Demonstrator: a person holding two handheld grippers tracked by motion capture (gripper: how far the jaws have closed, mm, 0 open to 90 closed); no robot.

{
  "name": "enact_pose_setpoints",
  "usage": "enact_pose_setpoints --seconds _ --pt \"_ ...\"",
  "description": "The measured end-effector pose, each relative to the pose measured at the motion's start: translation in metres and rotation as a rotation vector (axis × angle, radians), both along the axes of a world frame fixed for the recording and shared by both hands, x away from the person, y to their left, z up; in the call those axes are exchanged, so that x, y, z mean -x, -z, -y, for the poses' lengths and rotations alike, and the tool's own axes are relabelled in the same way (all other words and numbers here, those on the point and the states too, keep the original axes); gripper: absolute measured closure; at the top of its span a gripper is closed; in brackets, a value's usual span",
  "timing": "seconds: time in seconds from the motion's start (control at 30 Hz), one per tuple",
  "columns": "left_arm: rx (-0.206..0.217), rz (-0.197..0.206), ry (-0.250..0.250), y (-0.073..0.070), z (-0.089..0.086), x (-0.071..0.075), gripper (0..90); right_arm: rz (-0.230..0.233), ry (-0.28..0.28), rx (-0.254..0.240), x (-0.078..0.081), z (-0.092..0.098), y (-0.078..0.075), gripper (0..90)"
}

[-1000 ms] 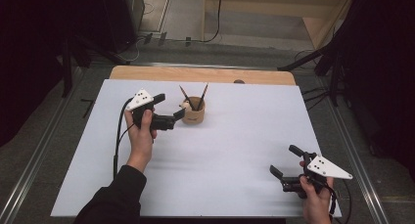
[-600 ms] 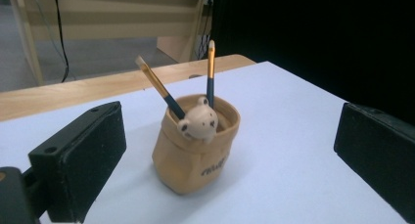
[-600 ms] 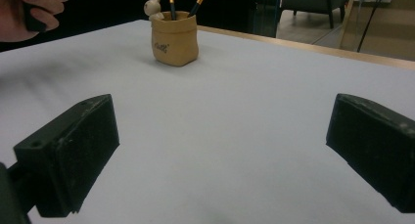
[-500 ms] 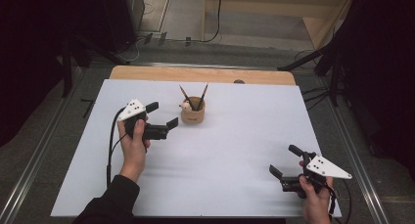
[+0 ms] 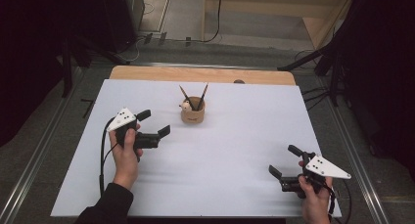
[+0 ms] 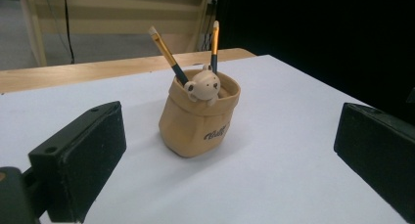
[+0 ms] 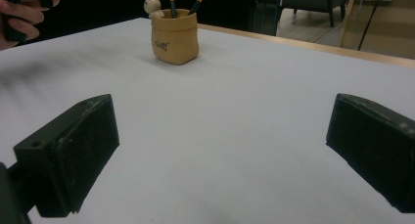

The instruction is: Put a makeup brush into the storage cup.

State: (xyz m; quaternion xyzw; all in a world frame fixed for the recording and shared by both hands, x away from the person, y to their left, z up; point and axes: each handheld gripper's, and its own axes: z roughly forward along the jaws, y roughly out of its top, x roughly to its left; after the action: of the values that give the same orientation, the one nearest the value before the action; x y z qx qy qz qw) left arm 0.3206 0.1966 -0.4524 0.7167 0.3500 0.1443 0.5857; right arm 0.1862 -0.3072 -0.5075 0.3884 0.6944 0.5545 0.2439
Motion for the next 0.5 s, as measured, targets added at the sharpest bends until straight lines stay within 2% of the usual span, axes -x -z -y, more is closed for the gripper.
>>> enact_pose_setpoints --seconds 0.5 --pt "-0.011 -0.003 -0.008 0.005 -0.02 0.016 0.0 0.0 0.002 0.0 0.0 -0.001 0.0 0.0"
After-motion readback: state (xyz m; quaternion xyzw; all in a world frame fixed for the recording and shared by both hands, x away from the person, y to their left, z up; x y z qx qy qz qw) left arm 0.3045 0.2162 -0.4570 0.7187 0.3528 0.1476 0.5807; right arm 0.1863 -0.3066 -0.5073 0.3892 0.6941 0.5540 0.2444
